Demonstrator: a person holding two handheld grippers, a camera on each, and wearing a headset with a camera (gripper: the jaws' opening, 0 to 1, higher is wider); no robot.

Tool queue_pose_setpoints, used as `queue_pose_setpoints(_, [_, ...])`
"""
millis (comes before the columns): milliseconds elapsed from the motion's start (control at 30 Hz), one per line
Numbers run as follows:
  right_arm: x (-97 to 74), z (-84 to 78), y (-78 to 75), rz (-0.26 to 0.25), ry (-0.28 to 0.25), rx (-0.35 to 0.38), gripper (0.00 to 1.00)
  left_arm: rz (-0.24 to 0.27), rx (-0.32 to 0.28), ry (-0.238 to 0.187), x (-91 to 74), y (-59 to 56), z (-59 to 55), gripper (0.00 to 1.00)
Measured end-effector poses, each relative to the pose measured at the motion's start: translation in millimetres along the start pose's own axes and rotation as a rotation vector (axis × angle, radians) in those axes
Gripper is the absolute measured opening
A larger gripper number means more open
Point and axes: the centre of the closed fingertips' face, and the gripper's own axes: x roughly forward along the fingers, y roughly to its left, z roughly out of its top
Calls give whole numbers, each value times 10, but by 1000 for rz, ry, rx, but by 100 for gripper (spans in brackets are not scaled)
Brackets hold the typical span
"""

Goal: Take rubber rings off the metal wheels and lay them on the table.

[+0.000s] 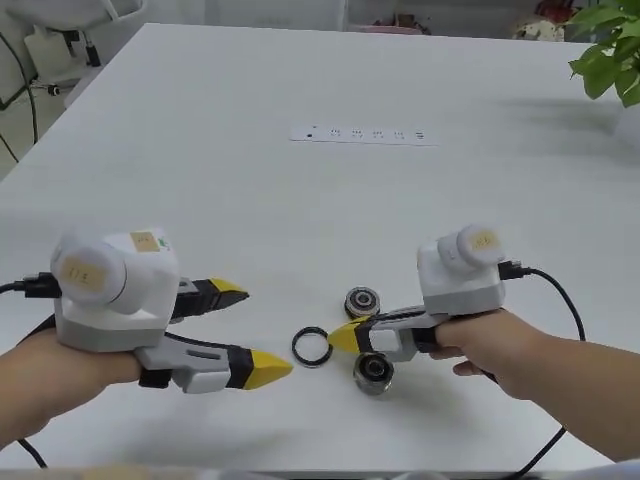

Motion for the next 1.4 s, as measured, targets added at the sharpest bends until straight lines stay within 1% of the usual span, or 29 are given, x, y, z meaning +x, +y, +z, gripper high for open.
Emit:
queue_pose_setpoints(267, [-26,-2,17,-2,-1,-15,7,0,1,7,4,7,-11,64])
queue_pose_setpoints(467, [-105,79,19,-8,-30,-36,12,-3,5,10,13,12,12,64])
queue_pose_setpoints(567, [-154,161,29,-13,-57,-41,16,-3,10,11,21,18,39,64])
queue_pose_setpoints(700, [-217,223,18,-26,-82,-60,20,0,14,11,30,43,72,64])
queue_pose_setpoints(833, [-297,288,-9,-38,-120,-74,23,5,16,7,42,72,107,64])
queue_pose_setpoints(933, [-372,350,-53,-55,-151,-92,27,9,21,10,52,101,125,64])
queue_pose_setpoints(1000, [-416,381,-78,-64,-165,-102,30,11,23,11,56,123,142,64])
queue_pose_setpoints(1067, [-450,402,-107,-74,-172,-106,30,15,25,11,62,151,165,64])
queue_pose_setpoints(1133, [-480,416,-125,-78,-173,-108,31,19,26,8,70,179,191,64])
queue_pose_setpoints(1233, [-524,430,-153,-98,-174,-114,33,23,28,6,85,210,221,64])
queue_pose_setpoints(1300, [-531,394,-201,-103,-161,-108,33,24,26,4,106,233,244,64])
queue_pose_setpoints(1400, [-547,344,-224,-121,-136,-126,34,26,28,3,147,259,272,64])
